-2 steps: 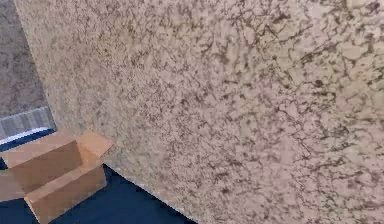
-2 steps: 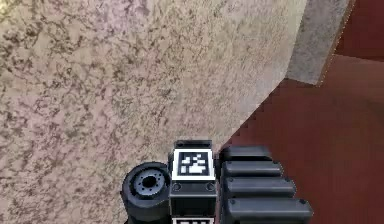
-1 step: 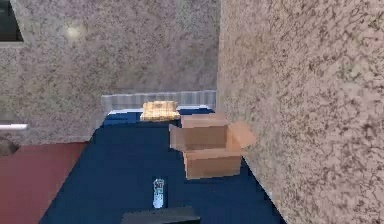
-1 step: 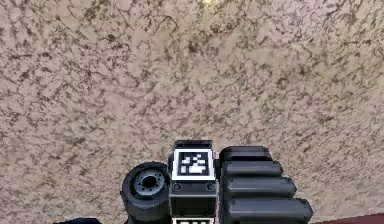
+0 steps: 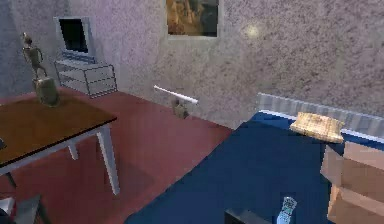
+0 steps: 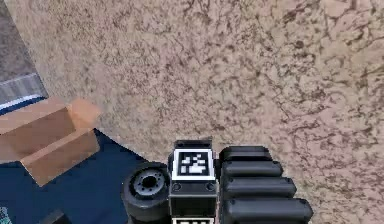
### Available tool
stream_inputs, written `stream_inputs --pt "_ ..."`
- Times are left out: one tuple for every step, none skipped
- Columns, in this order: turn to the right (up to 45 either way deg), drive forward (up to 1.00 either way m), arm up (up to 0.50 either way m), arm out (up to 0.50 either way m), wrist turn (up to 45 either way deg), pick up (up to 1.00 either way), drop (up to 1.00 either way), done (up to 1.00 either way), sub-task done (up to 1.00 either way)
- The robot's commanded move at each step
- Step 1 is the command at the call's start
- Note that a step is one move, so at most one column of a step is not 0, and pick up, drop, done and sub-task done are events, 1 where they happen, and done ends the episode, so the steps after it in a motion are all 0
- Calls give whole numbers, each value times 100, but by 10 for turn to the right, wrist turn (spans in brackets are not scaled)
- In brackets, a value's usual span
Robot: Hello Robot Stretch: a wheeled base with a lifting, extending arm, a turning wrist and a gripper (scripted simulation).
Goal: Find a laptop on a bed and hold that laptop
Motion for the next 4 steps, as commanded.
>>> stream_inputs --pt "-450 0 0 0 0 0 0 0 0" --pt "-120 0 0 0 0 0 0 0 0" --pt "-30 0 0 0 0 0 0 0 0" --pt "450 0 0 0 0 0 0 0 0"
